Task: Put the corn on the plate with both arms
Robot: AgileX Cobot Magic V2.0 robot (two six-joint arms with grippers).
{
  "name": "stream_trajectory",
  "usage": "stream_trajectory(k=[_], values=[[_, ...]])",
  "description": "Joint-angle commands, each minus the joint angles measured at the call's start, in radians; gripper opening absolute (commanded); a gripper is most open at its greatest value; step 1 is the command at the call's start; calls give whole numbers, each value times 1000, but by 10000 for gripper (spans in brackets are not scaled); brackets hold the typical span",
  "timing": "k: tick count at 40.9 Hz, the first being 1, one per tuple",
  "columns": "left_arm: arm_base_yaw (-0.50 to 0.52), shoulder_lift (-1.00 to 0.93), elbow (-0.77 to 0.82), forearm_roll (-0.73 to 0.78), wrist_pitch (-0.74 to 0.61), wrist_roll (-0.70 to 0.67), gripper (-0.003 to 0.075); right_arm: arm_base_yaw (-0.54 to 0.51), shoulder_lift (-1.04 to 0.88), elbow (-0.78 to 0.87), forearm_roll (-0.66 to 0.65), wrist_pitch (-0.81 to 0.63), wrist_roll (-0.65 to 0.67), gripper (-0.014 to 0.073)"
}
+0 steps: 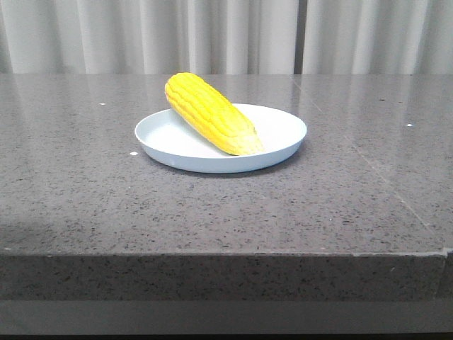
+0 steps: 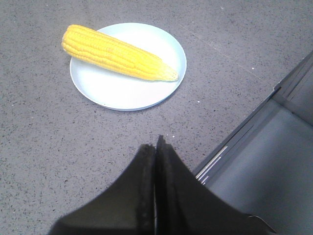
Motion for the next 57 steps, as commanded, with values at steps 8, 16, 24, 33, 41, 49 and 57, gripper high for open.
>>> stream_trajectory(k=[8, 16, 24, 33, 41, 49, 57], values=[[-8, -2, -27, -1, -81, -10, -20, 1, 2, -24, -4, -70, -11, -87], [-8, -2, -27, -1, -84, -10, -20, 1, 2, -24, -4, -70, -11, -87], [81, -75, -7, 34, -95, -8, -20, 1, 2, -24, -4, -70, -11, -87], [335, -278, 200, 34, -303, -8, -20, 1, 2, -24, -4, -70, -11, -87], [551, -525, 521, 12, -560, -8, -20, 1, 2, -24, -4, -70, -11, -87], [685, -705, 783, -55, -753, -8, -20, 1, 2, -24, -4, -70, -11, -87], [719, -778, 941, -52, -920, -8, -20, 1, 2, -24, -4, -70, -11, -87]])
